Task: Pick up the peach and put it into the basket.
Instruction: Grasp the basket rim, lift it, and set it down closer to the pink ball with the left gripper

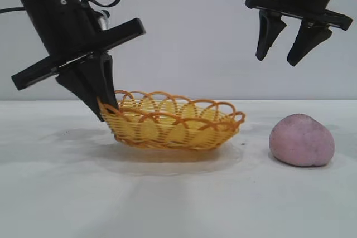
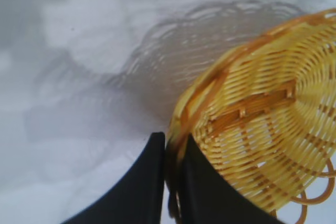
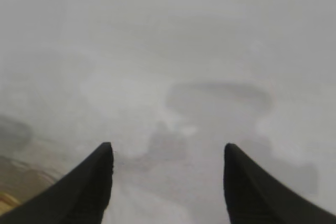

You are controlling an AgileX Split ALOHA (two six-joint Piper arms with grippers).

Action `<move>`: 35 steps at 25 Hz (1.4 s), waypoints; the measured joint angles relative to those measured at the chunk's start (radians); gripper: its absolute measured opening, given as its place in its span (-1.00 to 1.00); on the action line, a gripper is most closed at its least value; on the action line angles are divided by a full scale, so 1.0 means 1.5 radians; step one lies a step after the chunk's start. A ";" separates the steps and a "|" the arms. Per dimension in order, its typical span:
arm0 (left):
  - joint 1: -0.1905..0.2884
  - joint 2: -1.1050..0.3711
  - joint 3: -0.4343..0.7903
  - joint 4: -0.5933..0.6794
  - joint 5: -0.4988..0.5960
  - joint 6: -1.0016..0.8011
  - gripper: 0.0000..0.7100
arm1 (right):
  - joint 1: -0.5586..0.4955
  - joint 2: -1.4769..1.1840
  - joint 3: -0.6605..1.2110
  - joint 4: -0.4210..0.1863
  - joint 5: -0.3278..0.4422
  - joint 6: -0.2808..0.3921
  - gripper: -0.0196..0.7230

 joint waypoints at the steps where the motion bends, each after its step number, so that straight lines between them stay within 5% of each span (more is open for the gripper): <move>1: 0.000 0.006 0.000 -0.004 0.000 0.002 -1.00 | 0.000 0.000 0.000 0.000 0.000 0.000 0.14; 5: 0.000 0.023 0.000 -0.011 0.000 0.006 -0.83 | 0.000 0.000 0.000 0.000 0.000 0.000 0.14; 14: 0.000 0.021 0.000 -0.009 0.011 0.017 0.59 | 0.000 0.000 0.000 -0.001 0.000 0.000 0.14; 35: 0.000 -0.086 0.000 0.397 0.064 0.037 0.59 | 0.000 0.000 0.000 -0.001 0.000 0.000 0.14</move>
